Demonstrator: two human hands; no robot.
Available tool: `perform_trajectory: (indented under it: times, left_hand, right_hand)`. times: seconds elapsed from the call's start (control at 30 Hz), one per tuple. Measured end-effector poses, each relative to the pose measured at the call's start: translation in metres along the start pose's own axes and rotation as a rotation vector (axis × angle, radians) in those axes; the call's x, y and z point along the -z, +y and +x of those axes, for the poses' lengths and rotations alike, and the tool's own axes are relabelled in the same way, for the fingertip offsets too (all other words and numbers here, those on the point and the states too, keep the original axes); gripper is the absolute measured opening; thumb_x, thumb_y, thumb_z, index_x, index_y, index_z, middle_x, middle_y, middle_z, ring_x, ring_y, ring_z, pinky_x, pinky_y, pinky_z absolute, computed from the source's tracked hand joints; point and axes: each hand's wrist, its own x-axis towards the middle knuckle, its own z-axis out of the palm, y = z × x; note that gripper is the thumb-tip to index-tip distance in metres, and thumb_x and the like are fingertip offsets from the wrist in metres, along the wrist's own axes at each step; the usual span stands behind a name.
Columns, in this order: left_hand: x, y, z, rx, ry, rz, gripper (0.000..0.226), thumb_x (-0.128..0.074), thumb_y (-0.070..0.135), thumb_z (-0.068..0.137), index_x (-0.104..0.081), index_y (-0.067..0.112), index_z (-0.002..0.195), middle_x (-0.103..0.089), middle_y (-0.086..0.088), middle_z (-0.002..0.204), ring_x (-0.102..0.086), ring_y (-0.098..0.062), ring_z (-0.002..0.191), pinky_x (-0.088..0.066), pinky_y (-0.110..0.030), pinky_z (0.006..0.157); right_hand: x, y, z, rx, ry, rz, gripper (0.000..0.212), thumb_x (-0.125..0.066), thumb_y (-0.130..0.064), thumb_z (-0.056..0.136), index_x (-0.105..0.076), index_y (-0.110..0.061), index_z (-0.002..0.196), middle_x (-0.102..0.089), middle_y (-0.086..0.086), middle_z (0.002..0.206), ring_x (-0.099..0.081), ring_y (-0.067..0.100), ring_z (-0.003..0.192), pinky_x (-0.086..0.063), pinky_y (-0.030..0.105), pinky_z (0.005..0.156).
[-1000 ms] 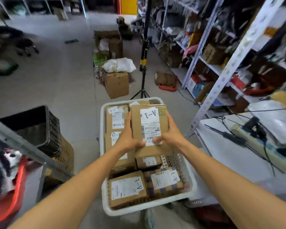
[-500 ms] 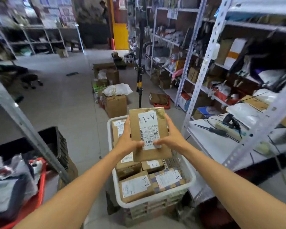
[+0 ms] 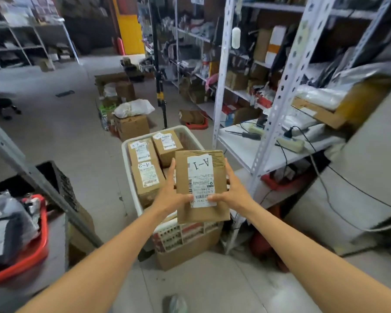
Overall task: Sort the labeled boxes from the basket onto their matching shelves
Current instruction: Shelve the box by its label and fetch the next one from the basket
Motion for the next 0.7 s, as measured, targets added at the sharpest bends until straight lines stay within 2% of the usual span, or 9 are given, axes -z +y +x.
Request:
perform_trajectory:
  times: [0.03,0.1,0.17,0.27,0.47,0.53,0.57,0.63,0.7]
  left_hand:
    - [-0.012,0.003,-0.002,0.000,-0.020,0.015,0.116,-0.077,0.010,0.077,0.007,0.050,0.147,-0.042,0.016,0.135,-0.052,-0.006,0.114,-0.047,-0.027,0.093]
    - [-0.041,0.011,-0.005,-0.004,-0.074,0.046,0.116,-0.076,0.010,0.077,0.007,0.049,0.147,-0.042,0.013,0.138,-0.052,-0.013,0.118,-0.047,-0.036,0.098]
    - [-0.072,0.021,-0.004,-0.029,-0.151,0.041,0.116,-0.077,0.010,0.076,0.005,0.051,0.146,-0.040,0.010,0.143,-0.051,-0.015,0.122,-0.046,-0.042,0.101]
    - [-0.122,0.044,0.002,-0.120,-0.227,0.056,0.114,-0.079,0.014,0.074,0.002,0.054,0.145,-0.041,0.021,0.128,-0.052,-0.009,0.114,-0.048,-0.034,0.094]
    - [-0.229,0.090,0.008,-0.190,-0.367,0.021,0.104,-0.081,0.007,0.071,-0.017,0.039,0.147,-0.054,0.008,0.120,-0.053,-0.015,0.112,-0.047,-0.020,0.077]
    - [-0.260,0.100,0.005,-0.189,-0.444,0.028,0.106,-0.081,0.008,0.071,-0.016,0.035,0.150,-0.054,0.004,0.128,-0.051,-0.019,0.120,-0.048,-0.026,0.088]
    - [-0.278,0.107,0.004,-0.205,-0.490,0.058,0.108,-0.082,0.010,0.070,-0.015,0.034,0.151,-0.053,0.002,0.134,-0.049,-0.020,0.123,-0.046,-0.033,0.097]
    - [-0.310,0.120,0.000,-0.253,-0.588,0.083,0.108,-0.083,0.012,0.069,-0.016,0.034,0.151,-0.052,0.002,0.137,-0.049,-0.019,0.125,-0.041,-0.038,0.104]
    - [-0.341,0.134,-0.008,-0.282,-0.701,0.076,0.107,-0.082,0.011,0.069,-0.017,0.037,0.150,-0.054,0.001,0.134,-0.053,-0.019,0.120,-0.043,-0.034,0.100]
  right_hand:
    - [0.008,0.007,-0.012,-0.002,0.021,0.009,0.120,-0.084,-0.002,0.066,-0.009,-0.035,0.153,-0.055,-0.021,0.120,-0.056,-0.014,0.102,-0.049,0.010,0.082]
    - [0.029,0.020,-0.036,-0.029,0.086,0.026,0.118,-0.084,-0.001,0.065,-0.013,-0.036,0.152,-0.049,-0.033,0.109,-0.056,-0.017,0.094,-0.045,0.004,0.075]
    - [0.056,0.029,-0.060,-0.063,0.164,0.028,0.117,-0.085,-0.001,0.064,-0.015,-0.037,0.152,-0.050,-0.033,0.110,-0.055,-0.003,0.106,-0.045,0.016,0.089]
    - [0.100,0.036,-0.090,-0.074,0.296,-0.024,0.119,-0.086,-0.004,0.064,-0.013,-0.032,0.153,-0.052,-0.018,0.125,-0.049,0.007,0.120,-0.039,0.027,0.103]
    - [0.175,0.051,-0.156,-0.136,0.618,-0.025,0.118,-0.084,-0.003,0.064,-0.014,-0.041,0.151,-0.053,-0.014,0.125,-0.052,0.003,0.113,-0.046,0.026,0.096]
    - [0.193,0.060,-0.180,-0.194,0.708,-0.025,0.117,-0.084,-0.002,0.064,-0.015,-0.045,0.149,-0.054,-0.024,0.110,-0.056,-0.013,0.095,-0.048,0.010,0.078]
    - [0.204,0.063,-0.194,-0.215,0.763,-0.026,0.118,-0.084,-0.002,0.063,-0.016,-0.045,0.148,-0.054,-0.026,0.106,-0.056,-0.017,0.091,-0.049,0.010,0.074]
    - [0.220,0.067,-0.221,-0.247,0.858,-0.013,0.119,-0.084,-0.001,0.062,-0.016,-0.043,0.149,-0.059,-0.019,0.109,-0.058,-0.005,0.096,-0.054,0.023,0.081]
    - [0.231,0.073,-0.250,-0.267,0.963,0.009,0.119,-0.084,0.000,0.062,-0.015,-0.039,0.151,-0.059,-0.017,0.109,-0.060,0.004,0.098,-0.055,0.021,0.073]
